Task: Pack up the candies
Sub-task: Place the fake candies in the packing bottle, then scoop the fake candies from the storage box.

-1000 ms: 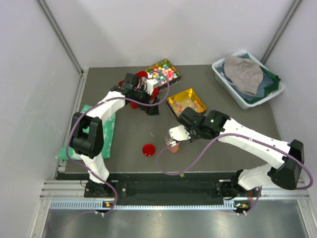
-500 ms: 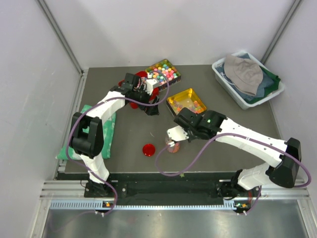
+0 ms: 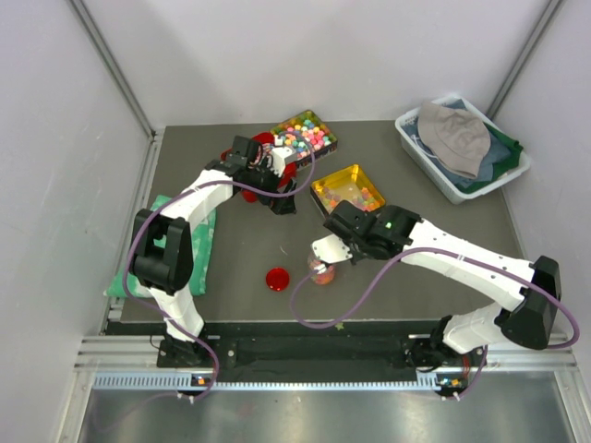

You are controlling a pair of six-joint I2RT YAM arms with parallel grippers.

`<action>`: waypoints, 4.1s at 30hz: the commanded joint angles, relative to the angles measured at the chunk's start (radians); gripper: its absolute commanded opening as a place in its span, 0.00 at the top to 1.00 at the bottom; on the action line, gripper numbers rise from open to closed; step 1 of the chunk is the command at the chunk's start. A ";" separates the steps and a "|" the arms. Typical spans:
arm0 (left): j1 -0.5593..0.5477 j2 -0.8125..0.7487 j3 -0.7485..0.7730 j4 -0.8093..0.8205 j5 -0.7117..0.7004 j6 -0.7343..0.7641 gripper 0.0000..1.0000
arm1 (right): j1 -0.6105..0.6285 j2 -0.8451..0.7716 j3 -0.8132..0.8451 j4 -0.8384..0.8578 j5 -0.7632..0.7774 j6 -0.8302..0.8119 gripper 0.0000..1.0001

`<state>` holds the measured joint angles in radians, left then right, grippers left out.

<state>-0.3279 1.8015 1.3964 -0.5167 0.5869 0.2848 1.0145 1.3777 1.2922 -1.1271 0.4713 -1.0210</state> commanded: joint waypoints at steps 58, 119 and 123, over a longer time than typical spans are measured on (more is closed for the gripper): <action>-0.056 0.206 0.295 0.079 0.085 -0.126 0.01 | -0.307 0.043 0.199 0.079 -0.106 -0.001 1.00; -0.037 0.378 0.490 0.159 0.004 -0.225 0.01 | -0.470 -0.086 0.025 0.397 -0.298 0.266 1.00; -0.065 0.420 0.487 0.162 -0.056 -0.154 0.01 | -0.507 -0.083 0.077 0.349 -0.296 0.254 1.00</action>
<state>-0.3584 2.1853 1.8694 -0.3283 0.6090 0.0364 0.5457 1.3224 1.2816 -0.7475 0.1593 -0.7513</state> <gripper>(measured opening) 0.989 0.098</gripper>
